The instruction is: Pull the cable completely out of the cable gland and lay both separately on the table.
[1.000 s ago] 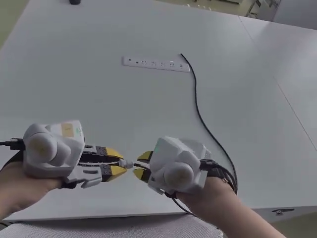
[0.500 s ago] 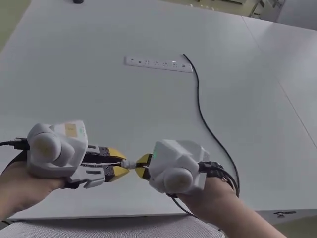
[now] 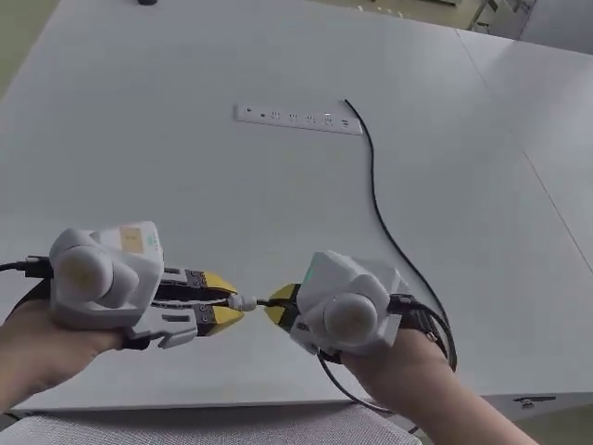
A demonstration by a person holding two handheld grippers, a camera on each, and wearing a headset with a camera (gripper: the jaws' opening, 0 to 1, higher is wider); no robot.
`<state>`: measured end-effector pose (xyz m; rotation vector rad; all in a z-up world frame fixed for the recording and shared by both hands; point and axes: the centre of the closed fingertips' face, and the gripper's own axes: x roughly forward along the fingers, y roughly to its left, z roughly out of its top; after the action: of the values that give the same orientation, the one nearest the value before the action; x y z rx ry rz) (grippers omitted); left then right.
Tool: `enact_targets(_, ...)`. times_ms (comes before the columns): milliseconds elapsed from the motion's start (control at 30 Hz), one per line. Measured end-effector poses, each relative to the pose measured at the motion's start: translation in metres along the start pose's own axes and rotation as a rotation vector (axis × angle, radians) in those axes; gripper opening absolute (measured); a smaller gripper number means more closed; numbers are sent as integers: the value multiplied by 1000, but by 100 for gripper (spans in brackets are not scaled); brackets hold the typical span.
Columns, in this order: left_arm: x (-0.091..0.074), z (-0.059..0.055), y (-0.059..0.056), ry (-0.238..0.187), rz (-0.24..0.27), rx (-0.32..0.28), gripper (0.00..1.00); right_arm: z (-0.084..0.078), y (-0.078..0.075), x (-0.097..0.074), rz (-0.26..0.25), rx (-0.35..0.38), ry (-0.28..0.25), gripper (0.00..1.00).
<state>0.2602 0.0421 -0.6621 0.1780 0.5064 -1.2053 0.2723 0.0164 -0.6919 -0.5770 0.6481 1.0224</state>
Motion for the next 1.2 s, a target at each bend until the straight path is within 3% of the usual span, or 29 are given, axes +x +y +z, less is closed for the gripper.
enact_targets(533, 1, 2, 3, -4, 4, 0, 15, -27, -17, 7, -16, 240, 24, 0)
enact_targets(633, 0, 1, 3, -1, 3, 2, 15, -32, -16, 9, -1, 337, 28, 0)
enact_targets(933, 1, 0, 4, 3, 2, 4, 15, -39, -17, 13, 7, 373, 53, 0)
enact_targets(1200, 1, -5, 6, 17, 3, 3, 15, -39, -16, 11, 7, 303, 54, 1)
